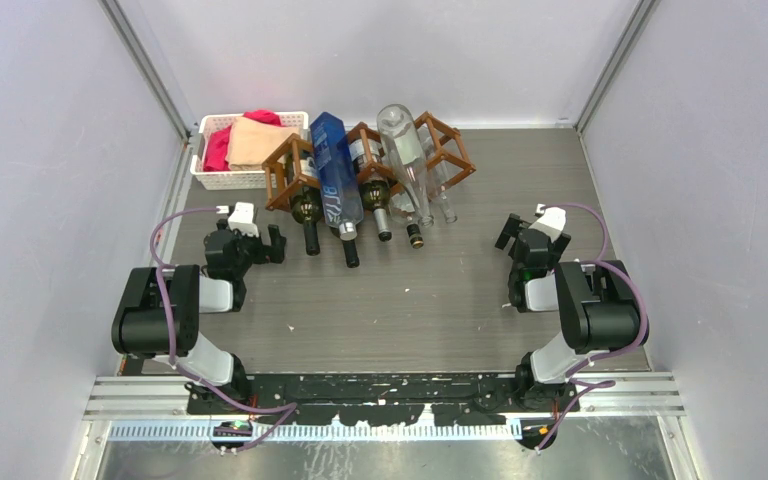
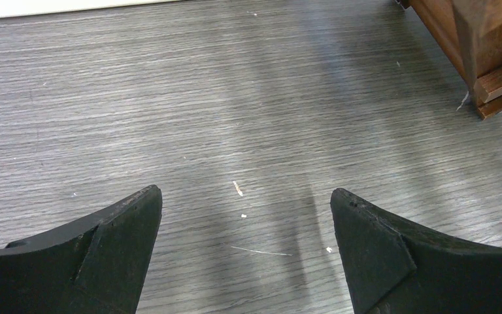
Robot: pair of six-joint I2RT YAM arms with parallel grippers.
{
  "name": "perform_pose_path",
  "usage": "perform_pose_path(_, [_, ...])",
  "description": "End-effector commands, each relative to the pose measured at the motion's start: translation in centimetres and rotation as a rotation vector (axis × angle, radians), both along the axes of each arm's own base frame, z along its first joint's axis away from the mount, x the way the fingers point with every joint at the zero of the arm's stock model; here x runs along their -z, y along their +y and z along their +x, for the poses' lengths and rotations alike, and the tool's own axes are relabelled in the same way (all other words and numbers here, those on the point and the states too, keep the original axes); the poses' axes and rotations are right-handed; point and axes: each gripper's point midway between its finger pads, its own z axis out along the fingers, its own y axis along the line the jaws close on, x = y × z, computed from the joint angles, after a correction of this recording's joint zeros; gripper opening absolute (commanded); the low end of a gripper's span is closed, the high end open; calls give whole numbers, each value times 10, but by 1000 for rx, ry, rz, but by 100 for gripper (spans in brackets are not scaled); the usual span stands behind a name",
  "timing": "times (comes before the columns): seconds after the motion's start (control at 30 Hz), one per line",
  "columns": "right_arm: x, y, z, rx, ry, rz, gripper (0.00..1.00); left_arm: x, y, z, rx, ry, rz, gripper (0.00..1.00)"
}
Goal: Take the wine bottle off the wine rack
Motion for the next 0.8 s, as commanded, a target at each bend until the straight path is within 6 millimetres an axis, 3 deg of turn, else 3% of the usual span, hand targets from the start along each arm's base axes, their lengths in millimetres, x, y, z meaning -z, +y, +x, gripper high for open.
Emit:
perform_pose_path(0.0, [-27,0,15,1,-98,0,100,-25,-1,13,14,-96,12,100])
perform_pose_path(0.2, [-30,-3,14,25,-106,3,100,-25,-1,13,16,-97,11,100])
perform_pose_path(0.37, [-45,-14,4,97,-136,9,100,-50,4,15,23,-74,-32,100])
perform_pose_path(0.47, [-68,-29,-8,211,-161,12,100,-76,10,15,32,-36,-39,100])
perform_pose_path(0.7, [-135,-34,-24,286,-210,77,100,-129,32,0,52,65,-23,100])
perform_pose_path(0.77, [-146,-42,-34,386,-202,130,100,-140,32,-7,72,96,-27,100])
